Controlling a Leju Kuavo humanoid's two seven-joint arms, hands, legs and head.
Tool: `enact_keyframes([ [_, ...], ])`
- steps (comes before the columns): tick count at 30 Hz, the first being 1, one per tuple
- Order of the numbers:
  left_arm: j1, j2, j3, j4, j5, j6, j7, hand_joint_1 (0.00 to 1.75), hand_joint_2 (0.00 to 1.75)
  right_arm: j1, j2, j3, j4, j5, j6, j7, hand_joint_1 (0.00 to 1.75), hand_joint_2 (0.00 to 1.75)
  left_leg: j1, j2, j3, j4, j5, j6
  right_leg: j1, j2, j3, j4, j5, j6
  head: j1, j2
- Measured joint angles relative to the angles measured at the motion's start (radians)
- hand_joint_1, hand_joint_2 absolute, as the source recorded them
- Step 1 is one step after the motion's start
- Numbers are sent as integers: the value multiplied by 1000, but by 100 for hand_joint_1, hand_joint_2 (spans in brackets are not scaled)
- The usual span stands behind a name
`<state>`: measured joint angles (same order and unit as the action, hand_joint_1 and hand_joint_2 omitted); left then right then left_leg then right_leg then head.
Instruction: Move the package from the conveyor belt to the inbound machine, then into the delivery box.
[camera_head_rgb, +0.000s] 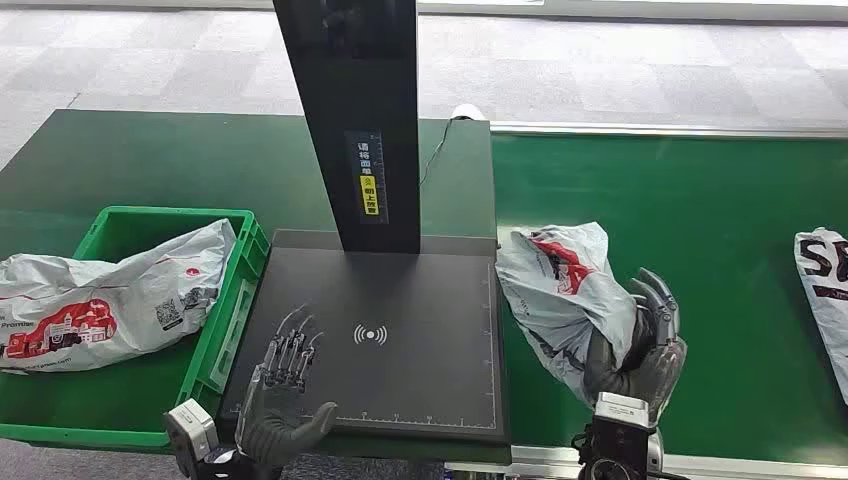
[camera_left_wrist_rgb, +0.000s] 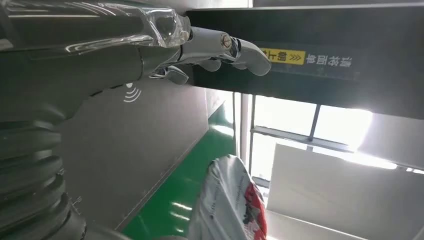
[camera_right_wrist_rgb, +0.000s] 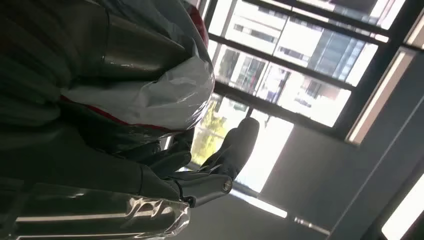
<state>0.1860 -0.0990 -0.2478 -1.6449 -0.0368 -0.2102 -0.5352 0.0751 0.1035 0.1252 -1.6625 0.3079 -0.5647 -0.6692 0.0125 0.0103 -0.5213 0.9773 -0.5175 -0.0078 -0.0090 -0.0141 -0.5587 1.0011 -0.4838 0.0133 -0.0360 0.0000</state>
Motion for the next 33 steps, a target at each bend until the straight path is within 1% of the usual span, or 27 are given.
enact_keyframes([
  [2,-6,0,0,3,6,0,-6,0,175,-1,-14,39,2,7,85,33,175,175,0,0,0,0,0,0,0,0,0,0,0,0,0,0],
  [4,-16,0,2,10,15,-2,-14,0,175,-5,-38,110,11,33,225,85,175,175,0,-1,0,0,0,0,0,0,0,0,0,0,0,0],
  [5,-21,0,2,14,17,-4,-17,0,175,-9,-47,139,20,54,273,102,175,175,0,-1,0,0,0,0,0,0,0,0,0,0,0,0],
  [10,-38,1,4,38,16,-20,-26,0,175,-40,-87,248,103,159,451,157,175,175,0,-1,0,0,0,0,0,0,0,0,0,0,0,0],
  [13,-44,1,5,49,14,-27,-28,0,175,-57,-100,281,146,180,488,164,175,175,0,-1,0,0,0,0,0,0,0,0,0,0,0,0],
  [23,-48,0,10,66,14,-29,-29,0,175,-82,-119,315,198,183,498,165,175,175,0,-1,1,0,0,0,0,0,0,0,0,0,0,0],
  [25,-48,0,11,66,12,-33,-29,0,175,-85,-122,317,204,186,522,168,175,175,0,-1,1,0,0,0,0,0,0,0,0,0,0,0],
  [28,-49,-1,13,69,3,-45,-29,0,175,-90,-127,324,215,202,588,171,175,175,0,0,1,0,0,0,0,0,1,0,0,0,0,0],
  [29,-49,-1,14,71,1,-48,-29,0,175,-91,-128,327,220,211,603,171,152,175,0,0,1,0,0,0,0,0,1,0,0,0,0,0],
  [30,-49,-1,14,73,0,-49,-29,0,175,-93,-129,330,226,221,610,172,108,175,0,0,1,0,0,0,0,0,1,0,0,0,0,0],
  [32,-48,-1,15,76,-4,-50,-30,0,175,-96,-130,334,237,252,594,176,21,175,0,0,1,0,0,0,0,0,1,0,0,0,0,0],
  [33,-48,-1,15,76,-6,-50,-30,0,175,-96,-130,335,241,268,571,178,0,175,0,-1,1,0,0,0,0,0,1,0,0,0,0,0],
])
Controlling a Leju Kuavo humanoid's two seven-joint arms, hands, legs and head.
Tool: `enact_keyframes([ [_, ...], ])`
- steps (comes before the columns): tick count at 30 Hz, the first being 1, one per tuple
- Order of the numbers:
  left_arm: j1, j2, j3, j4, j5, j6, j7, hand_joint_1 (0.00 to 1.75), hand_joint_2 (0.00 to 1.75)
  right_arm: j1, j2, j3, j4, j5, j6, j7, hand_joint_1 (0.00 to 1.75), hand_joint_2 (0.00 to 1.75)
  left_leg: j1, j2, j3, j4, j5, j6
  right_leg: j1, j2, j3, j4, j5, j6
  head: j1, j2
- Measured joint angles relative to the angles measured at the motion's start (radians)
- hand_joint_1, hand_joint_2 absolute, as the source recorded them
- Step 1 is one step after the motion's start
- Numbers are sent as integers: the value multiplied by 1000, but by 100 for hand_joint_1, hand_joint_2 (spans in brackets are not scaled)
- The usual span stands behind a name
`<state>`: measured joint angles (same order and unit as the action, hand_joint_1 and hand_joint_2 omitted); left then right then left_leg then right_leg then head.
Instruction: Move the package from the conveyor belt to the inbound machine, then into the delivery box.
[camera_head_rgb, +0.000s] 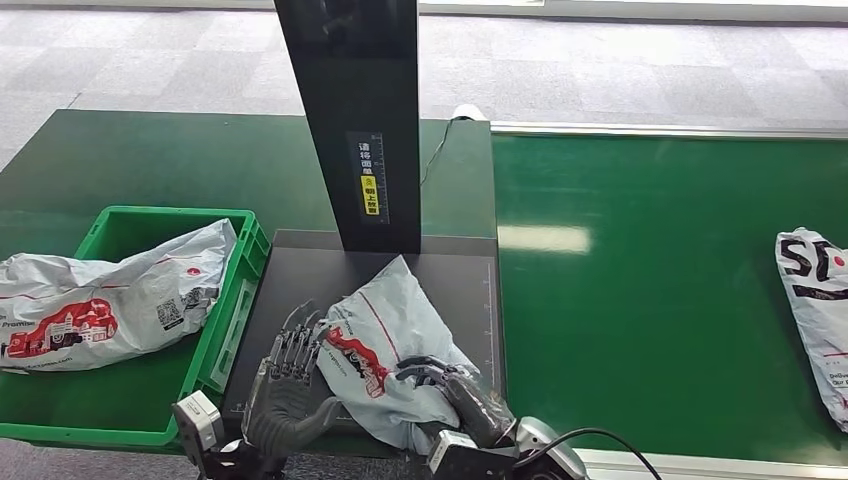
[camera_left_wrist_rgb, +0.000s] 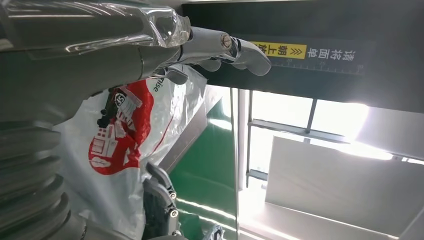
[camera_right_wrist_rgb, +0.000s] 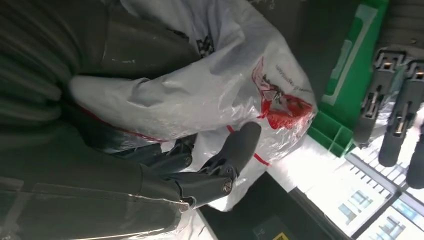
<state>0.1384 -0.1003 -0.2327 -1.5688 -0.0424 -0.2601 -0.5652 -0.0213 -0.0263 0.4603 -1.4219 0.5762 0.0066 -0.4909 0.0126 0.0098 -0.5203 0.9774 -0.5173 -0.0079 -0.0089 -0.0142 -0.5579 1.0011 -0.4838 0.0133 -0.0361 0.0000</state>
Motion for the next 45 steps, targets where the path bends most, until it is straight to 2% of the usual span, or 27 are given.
enact_keyframes([
  [3,3,0,1,0,-3,1,0,0,175,-2,4,-2,6,19,-83,-8,0,175,0,0,0,0,0,0,0,0,0,0,0,0,0,0],
  [6,3,-4,2,0,-3,0,4,0,175,-2,14,-17,-2,-44,-134,-44,0,175,0,0,0,0,0,0,0,0,0,0,0,0,0,0],
  [12,0,-13,-1,4,-5,-10,13,0,175,5,31,-75,-20,-202,-148,-29,0,175,0,0,1,0,0,0,0,0,0,0,0,0,0,0],
  [18,-1,-14,-12,14,-31,-3,9,0,175,24,35,-113,-28,-246,-159,-26,0,175,0,0,1,0,0,0,0,0,0,0,0,0,0,0],
  [22,-2,-10,-35,13,-190,101,-50,0,175,39,40,-140,-41,-306,-175,-36,0,175,0,0,1,0,0,0,0,0,0,0,0,0,0,0],
  [27,-21,6,-109,9,-535,273,-61,0,175,45,39,-176,-60,-391,-176,-53,0,175,0,0,1,0,0,0,0,0,0,0,0,0,0,0],
  [30,-56,23,-166,32,-693,321,-3,0,175,45,36,-188,-68,-403,-175,-54,0,175,0,0,1,0,0,0,0,0,1,0,0,0,0,0],
  [36,-130,66,-258,140,-882,270,181,0,175,45,37,-189,-74,-392,-177,-45,0,175,0,0,1,0,0,0,0,0,0,0,0,0,0,0],
  [41,-179,71,-289,238,-953,221,325,0,175,51,44,-189,-92,-354,-182,-15,0,175,0,0,1,0,0,0,0,0,1,0,0,0,0,0],
  [45,-231,60,-292,292,-973,203,375,0,175,58,56,-189,-105,-327,-183,2,0,175,0,0,4,0,0,0,0,0,5,0,0,0,0,0],
])
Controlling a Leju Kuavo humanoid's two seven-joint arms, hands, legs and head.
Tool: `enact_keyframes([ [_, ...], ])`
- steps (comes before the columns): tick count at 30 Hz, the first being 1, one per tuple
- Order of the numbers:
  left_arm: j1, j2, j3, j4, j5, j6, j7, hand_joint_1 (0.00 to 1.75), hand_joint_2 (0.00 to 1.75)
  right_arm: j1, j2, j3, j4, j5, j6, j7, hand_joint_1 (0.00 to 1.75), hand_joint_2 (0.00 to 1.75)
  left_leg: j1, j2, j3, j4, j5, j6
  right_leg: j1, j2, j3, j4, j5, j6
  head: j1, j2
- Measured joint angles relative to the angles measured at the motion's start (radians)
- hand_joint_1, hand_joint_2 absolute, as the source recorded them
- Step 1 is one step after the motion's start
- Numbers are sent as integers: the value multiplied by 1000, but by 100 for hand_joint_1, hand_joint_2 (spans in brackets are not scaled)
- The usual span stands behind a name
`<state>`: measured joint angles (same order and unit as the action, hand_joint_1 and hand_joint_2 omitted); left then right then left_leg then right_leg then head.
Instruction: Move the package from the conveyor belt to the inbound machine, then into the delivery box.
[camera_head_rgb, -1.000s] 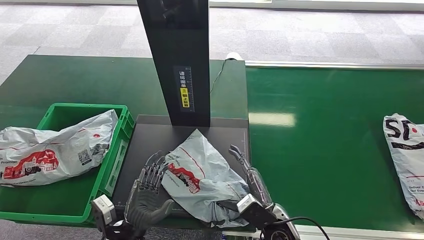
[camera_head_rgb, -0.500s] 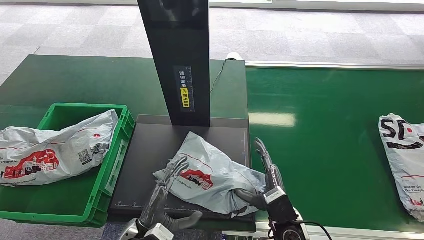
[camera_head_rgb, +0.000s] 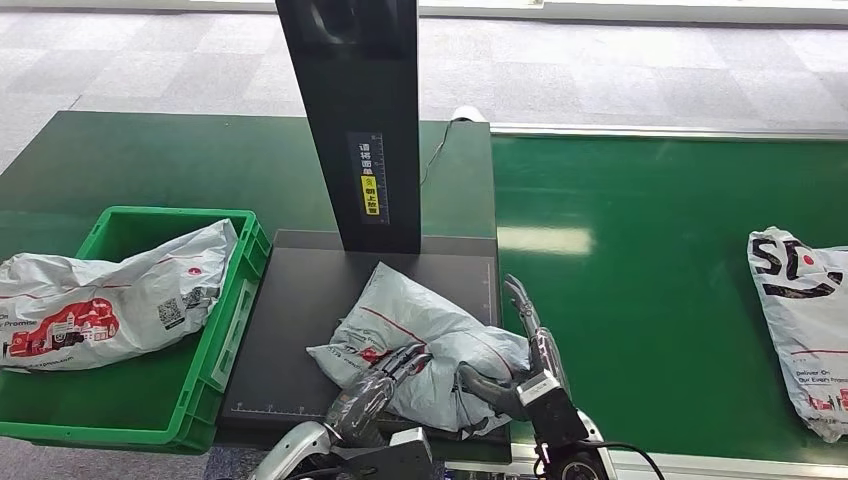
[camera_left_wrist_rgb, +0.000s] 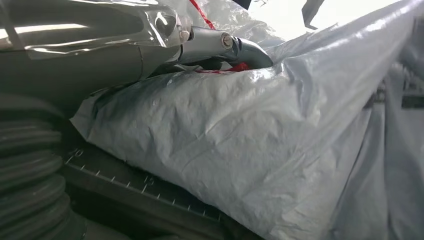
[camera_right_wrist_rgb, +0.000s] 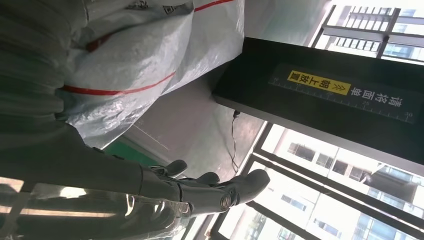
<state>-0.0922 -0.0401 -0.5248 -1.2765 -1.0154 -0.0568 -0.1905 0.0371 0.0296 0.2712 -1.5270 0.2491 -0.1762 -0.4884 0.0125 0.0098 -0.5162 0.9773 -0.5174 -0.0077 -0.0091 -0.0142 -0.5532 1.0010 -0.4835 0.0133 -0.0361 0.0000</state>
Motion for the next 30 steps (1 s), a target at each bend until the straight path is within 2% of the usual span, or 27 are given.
enact_keyframes([
  [4,-42,-15,1,38,-34,-2,46,0,175,5,11,-1,-5,17,0,8,0,175,0,0,4,0,0,0,0,0,5,0,0,0,0,0],
  [12,-172,-69,48,128,-121,66,236,0,175,29,29,-7,-27,44,0,25,0,175,0,1,6,0,4,0,0,0,6,0,4,-1,0,0],
  [15,-206,-82,61,163,-128,70,255,20,175,26,32,-8,-28,44,0,33,0,175,0,0,6,0,5,0,0,0,5,0,4,-1,0,0],
  [19,-242,-96,69,212,-113,79,242,158,175,12,33,-9,-28,44,0,39,0,175,0,0,4,0,5,0,0,0,4,0,4,-1,0,0],
  [20,-249,-99,70,221,-110,83,238,167,175,10,34,-10,-28,44,0,40,0,175,0,0,4,0,5,0,0,0,4,0,4,0,0,0],
  [22,-261,-102,71,236,-103,91,229,174,175,8,34,-10,-28,44,0,41,0,175,0,0,4,0,5,0,0,0,4,0,4,0,0,0],
  [30,-284,-105,73,261,-76,119,188,175,175,8,34,-13,-28,44,0,41,0,175,0,0,4,0,5,0,0,0,4,0,4,0,0,0],
])
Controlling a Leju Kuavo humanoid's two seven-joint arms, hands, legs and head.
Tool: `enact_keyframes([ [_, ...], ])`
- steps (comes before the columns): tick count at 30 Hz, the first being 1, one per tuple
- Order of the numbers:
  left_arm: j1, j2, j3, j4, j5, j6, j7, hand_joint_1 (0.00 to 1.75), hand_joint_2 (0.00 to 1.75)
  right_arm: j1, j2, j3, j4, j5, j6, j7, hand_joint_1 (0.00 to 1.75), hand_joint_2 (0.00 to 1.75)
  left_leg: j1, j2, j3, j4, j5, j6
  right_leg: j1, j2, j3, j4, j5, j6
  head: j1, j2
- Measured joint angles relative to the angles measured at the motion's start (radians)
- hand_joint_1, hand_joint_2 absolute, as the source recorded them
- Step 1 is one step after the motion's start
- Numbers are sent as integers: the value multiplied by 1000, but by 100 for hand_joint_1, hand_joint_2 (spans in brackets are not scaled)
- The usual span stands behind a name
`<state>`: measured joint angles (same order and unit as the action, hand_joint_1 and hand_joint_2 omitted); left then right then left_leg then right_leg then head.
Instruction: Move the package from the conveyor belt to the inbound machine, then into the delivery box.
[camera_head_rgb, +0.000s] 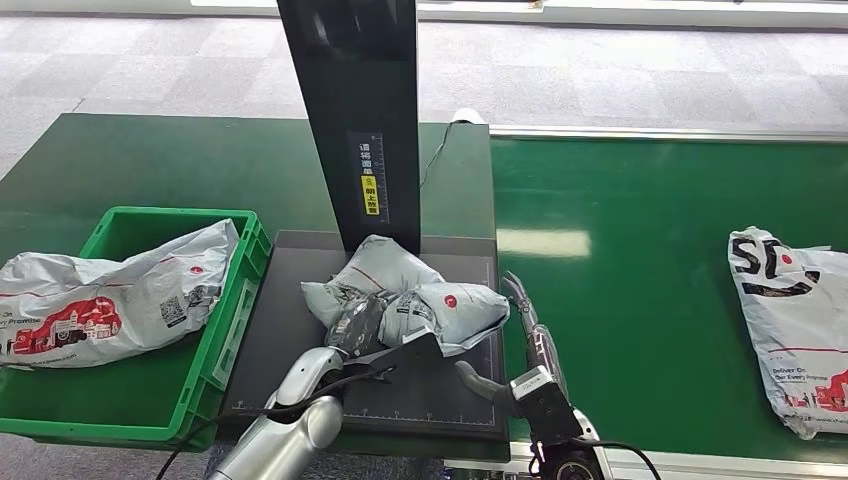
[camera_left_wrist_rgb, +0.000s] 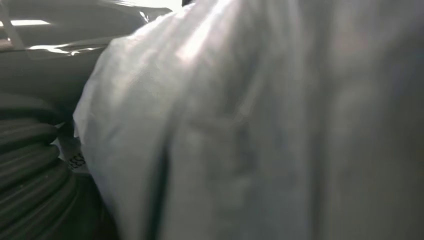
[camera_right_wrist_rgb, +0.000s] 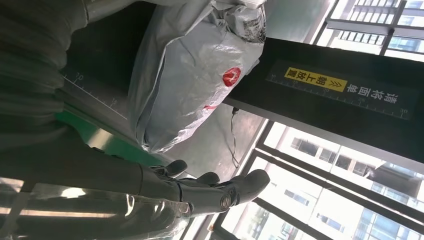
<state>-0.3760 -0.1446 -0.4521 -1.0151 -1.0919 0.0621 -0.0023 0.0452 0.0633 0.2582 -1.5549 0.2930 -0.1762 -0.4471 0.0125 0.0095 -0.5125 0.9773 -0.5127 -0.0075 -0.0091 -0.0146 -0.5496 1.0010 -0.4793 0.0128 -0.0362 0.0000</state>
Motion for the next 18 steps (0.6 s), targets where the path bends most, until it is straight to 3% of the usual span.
enact_keyframes([
  [8,36,14,0,-48,60,163,-178,175,175,3,0,-9,0,0,5,-7,0,175,0,0,-5,0,0,0,0,0,-5,0,0,0,0,0],
  [12,55,22,0,-88,83,221,-229,175,175,6,2,-13,0,-2,7,-13,0,175,0,0,-7,0,0,0,0,0,-7,0,0,0,0,0],
  [18,119,39,6,-217,125,542,-448,175,175,19,-3,-25,-2,-32,6,-35,0,175,0,1,-9,0,0,0,0,0,-9,0,0,0,0,0],
])
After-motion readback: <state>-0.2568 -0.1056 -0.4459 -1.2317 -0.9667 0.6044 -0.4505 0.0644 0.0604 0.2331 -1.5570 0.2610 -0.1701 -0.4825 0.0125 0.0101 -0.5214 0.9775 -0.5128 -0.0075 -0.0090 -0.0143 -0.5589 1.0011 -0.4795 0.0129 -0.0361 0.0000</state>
